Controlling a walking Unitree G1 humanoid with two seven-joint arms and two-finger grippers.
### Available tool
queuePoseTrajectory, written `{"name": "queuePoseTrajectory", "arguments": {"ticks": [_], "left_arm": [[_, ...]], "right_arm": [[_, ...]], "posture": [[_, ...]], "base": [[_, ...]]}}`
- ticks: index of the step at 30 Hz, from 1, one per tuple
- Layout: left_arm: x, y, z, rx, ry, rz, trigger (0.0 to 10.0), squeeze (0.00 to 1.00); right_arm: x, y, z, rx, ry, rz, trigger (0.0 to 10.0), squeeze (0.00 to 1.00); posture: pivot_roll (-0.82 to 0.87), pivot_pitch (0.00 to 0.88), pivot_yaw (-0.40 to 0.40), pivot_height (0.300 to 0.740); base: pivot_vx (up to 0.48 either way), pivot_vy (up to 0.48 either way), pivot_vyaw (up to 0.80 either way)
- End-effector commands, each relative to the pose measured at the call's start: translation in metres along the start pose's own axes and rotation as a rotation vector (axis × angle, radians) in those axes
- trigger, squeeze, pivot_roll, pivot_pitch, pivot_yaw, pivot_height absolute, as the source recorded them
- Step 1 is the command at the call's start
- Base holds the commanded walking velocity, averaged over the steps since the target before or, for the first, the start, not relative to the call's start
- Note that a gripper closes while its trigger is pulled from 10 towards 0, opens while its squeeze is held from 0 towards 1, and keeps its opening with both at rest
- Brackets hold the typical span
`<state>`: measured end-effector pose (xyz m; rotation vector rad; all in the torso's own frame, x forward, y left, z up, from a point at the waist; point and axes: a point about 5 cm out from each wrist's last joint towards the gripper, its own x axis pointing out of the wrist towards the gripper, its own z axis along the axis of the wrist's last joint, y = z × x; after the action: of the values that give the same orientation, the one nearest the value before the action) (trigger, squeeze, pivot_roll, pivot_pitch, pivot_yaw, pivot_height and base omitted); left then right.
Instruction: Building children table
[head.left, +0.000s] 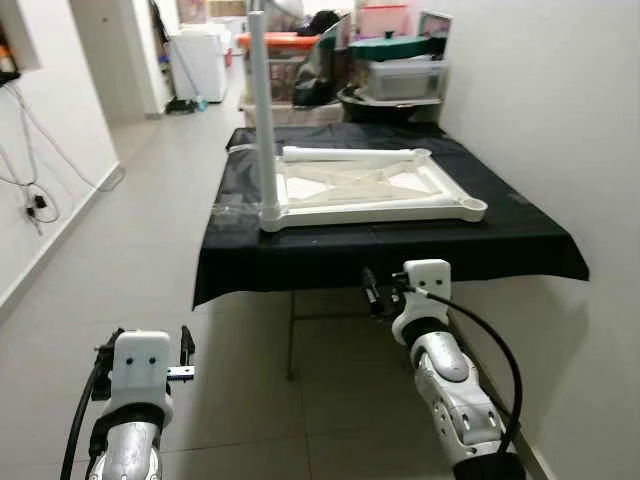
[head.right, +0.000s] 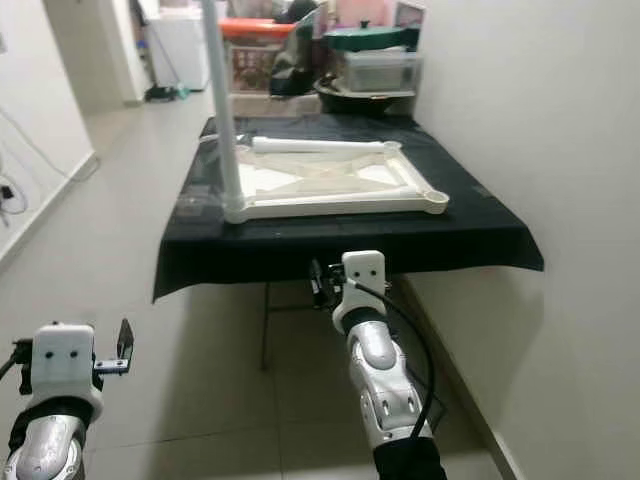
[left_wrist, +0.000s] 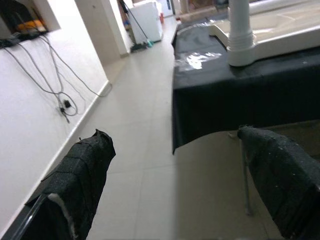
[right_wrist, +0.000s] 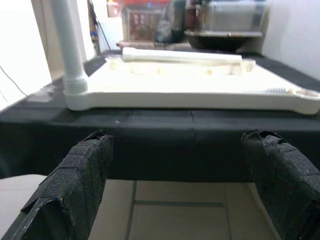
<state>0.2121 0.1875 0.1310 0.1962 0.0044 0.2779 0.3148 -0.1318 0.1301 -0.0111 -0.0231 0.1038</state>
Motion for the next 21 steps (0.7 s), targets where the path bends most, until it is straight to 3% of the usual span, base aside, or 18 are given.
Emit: {"name": "queuePoseTrajectory", "arguments": {"ticks": [1,7,21], "left_arm": [[0.000,0.002,-0.002,0.008,0.007,0.006,10.0,0.00],[-0.004,-0.008,0.002,-0.017,0.006,-0.023,10.0,0.00],[-0.002,-0.009,0.002,-0.015,0.004,-0.028,10.0,0.00]], "right_arm": [[0.001,0.007,0.000,0.014,0.001,0.023,10.0,0.00],[0.001,0.011,-0.004,0.021,0.002,0.028,10.0,0.00],[0.000,0.016,-0.009,0.020,0.019,0.063,10.0,0.00]], "posture": [[0.08,0.000,-0.022,0.740],[0.08,0.000,-0.022,0.740],[0.09,0.000,-0.023,0.740]], "base": [[0.315,0.000,0.00],[0.319,0.000,0.00],[0.319,0.000,0.00]]}}
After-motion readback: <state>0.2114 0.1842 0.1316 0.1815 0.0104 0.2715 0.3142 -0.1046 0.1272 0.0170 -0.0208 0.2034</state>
